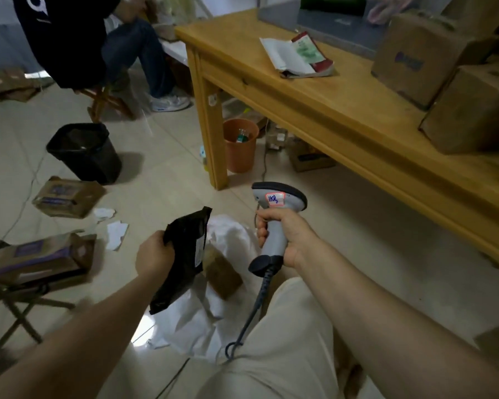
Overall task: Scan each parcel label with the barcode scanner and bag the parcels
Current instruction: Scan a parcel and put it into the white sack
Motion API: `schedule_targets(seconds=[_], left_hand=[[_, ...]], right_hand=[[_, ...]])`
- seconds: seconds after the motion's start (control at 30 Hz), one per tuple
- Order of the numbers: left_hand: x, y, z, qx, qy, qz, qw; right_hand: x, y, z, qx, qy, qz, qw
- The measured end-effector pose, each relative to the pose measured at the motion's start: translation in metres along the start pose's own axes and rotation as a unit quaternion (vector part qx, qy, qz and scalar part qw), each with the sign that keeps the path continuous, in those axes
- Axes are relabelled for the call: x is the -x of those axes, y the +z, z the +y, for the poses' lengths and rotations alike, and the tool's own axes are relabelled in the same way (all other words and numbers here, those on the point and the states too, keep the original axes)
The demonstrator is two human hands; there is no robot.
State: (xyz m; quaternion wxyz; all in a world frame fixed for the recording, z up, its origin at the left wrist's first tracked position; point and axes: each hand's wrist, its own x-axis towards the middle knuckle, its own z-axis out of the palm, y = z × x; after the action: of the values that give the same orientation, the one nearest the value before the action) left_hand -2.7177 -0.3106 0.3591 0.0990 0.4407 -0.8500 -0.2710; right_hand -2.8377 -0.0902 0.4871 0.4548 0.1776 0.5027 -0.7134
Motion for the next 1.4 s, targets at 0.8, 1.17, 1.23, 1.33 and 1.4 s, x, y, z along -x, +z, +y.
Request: schedule_targets(seconds=[0.8, 1.17, 1.23, 1.33, 1.4], left_hand=[[0.031, 0.017, 0.186, 0.124, 0.185, -0.116, 0.968], [0.104, -0.059, 0.39, 0.222, 0.413, -0.086, 0.879], [0.117, -0.065, 0.421, 0.221, 0.447, -0.096, 0.862], [0.137, -0.078, 0.467, 0.261, 0.477, -0.108, 0.832], [0.153, -0.092, 0.496, 0.293, 0.488, -0.106, 0.815]], right_hand=[[0.065, -0.032, -0.035, 0.019, -0.137, 0.079, 0.987], [0.197, -0.064, -0.095, 0.038, -0.369, 0.155, 0.916], [0.213, -0.072, -0.101, 0.029, -0.393, 0.167, 0.904], [0.236, -0.086, -0.107, 0.015, -0.428, 0.188, 0.884], [0.254, -0.094, -0.112, 0.001, -0.457, 0.195, 0.868]])
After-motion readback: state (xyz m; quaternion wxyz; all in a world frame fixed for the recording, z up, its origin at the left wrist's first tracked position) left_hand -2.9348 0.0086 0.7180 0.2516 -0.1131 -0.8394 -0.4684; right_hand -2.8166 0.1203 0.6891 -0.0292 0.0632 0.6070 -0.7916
